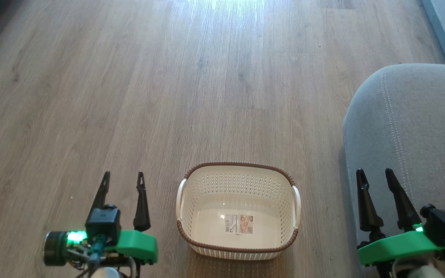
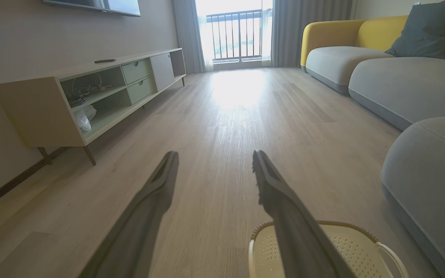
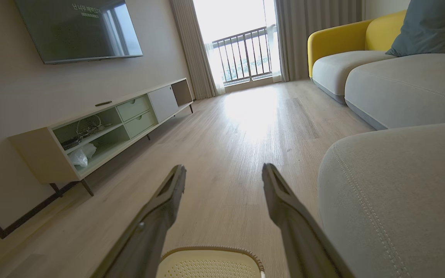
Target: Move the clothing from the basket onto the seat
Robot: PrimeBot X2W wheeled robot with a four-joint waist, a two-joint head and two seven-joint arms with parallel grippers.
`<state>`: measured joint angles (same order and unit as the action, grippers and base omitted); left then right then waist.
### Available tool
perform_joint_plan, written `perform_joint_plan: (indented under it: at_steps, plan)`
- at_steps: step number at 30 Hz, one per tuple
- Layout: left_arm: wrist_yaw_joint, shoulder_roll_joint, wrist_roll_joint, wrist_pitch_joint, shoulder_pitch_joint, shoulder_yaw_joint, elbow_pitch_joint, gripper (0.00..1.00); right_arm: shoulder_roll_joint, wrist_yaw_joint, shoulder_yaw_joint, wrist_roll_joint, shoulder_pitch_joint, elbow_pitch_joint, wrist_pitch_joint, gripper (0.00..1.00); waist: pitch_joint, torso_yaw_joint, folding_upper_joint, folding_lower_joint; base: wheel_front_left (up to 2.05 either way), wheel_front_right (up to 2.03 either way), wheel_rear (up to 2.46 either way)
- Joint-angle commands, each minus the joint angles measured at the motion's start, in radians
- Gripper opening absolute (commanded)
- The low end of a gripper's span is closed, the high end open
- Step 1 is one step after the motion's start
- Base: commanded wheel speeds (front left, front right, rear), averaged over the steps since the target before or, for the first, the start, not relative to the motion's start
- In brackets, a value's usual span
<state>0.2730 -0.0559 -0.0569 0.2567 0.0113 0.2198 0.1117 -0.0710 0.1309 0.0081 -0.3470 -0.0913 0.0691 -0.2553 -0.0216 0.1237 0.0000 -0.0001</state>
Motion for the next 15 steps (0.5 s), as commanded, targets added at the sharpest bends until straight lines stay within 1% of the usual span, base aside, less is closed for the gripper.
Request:
perform_joint_plan:
  at_steps: [1, 4, 7, 9, 12, 15]
  plan:
    - [-0.006, 0.005, 0.006, 0.005, -0.053, -0.052, -0.028, 1.00, -0.004, 0.000, 0.015, 0.012, 0.042, -0.033, -0.006, 1.00, 0.000, 0.000, 0.0000, 0.0001, 0.00, 0.00, 0.00]
    - [-0.037, 0.005, -0.001, 0.005, -0.053, -0.070, -0.001, 1.00, 0.001, 0.000, -0.011, 0.010, 0.042, -0.029, -0.006, 1.00, -0.002, -0.003, 0.0000, 0.0001, 0.00, 0.00, 0.00]
    - [-0.087, 0.005, -0.005, 0.005, -0.055, -0.072, 0.030, 1.00, 0.006, 0.000, -0.020, 0.007, 0.045, -0.025, -0.006, 1.00, -0.003, -0.006, 0.0000, 0.0001, 0.00, 0.00, 0.00]
    - [-0.110, 0.005, 0.002, 0.005, -0.056, -0.070, 0.046, 1.00, 0.008, 0.000, -0.020, 0.008, 0.048, -0.022, -0.006, 1.00, -0.003, -0.008, 0.0000, 0.0001, 0.00, 0.00, 0.00]
    - [-0.118, 0.005, 0.012, 0.005, -0.059, -0.074, 0.045, 1.00, 0.009, 0.000, -0.020, 0.009, 0.051, -0.020, -0.006, 1.00, -0.003, -0.012, 0.0000, 0.0001, 0.00, 0.00, 0.00]
    - [-0.122, 0.005, -0.001, 0.005, -0.057, -0.082, 0.030, 1.00, 0.010, 0.000, -0.021, 0.008, 0.053, -0.018, -0.006, 1.00, -0.004, -0.016, 0.0000, 0.0001, 0.00, 0.00, 0.00]
